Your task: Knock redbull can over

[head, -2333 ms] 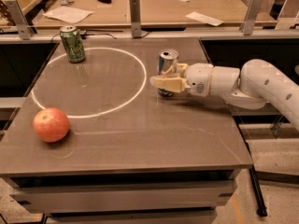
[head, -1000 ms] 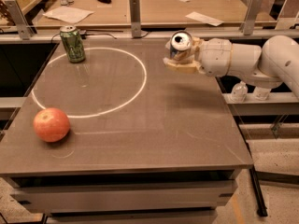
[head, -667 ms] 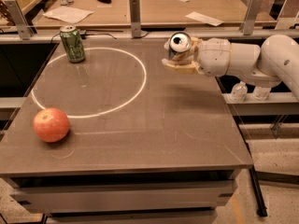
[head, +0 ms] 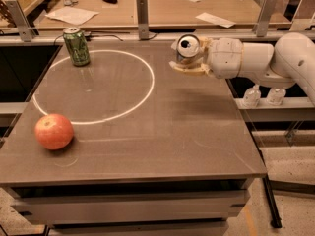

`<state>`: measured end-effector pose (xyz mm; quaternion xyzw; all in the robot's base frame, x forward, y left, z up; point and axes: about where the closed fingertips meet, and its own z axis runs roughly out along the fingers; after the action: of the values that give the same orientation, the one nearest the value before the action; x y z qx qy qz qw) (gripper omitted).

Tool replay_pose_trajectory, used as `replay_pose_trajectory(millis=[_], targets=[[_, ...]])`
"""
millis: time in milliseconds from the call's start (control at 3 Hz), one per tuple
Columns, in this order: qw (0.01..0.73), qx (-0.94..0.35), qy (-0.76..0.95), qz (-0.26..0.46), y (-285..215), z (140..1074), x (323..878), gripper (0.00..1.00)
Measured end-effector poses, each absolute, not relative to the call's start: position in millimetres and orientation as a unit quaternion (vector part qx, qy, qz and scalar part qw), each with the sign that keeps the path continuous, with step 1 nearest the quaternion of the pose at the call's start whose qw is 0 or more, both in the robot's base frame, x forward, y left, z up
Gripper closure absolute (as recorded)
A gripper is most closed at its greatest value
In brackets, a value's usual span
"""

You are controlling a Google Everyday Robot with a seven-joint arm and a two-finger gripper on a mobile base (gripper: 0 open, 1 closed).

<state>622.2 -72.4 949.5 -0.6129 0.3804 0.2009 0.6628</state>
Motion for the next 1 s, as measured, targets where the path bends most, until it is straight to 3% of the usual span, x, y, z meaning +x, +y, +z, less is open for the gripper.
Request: replay_pose_trajectory(millis=[333,1000], targets=[[0.661,-0.682,0.274,0.15,-61.1,954.3,621.4,1.0],[0.574,-0.802,0.161,0.042,-56.7,943.0,619.0,1.0]])
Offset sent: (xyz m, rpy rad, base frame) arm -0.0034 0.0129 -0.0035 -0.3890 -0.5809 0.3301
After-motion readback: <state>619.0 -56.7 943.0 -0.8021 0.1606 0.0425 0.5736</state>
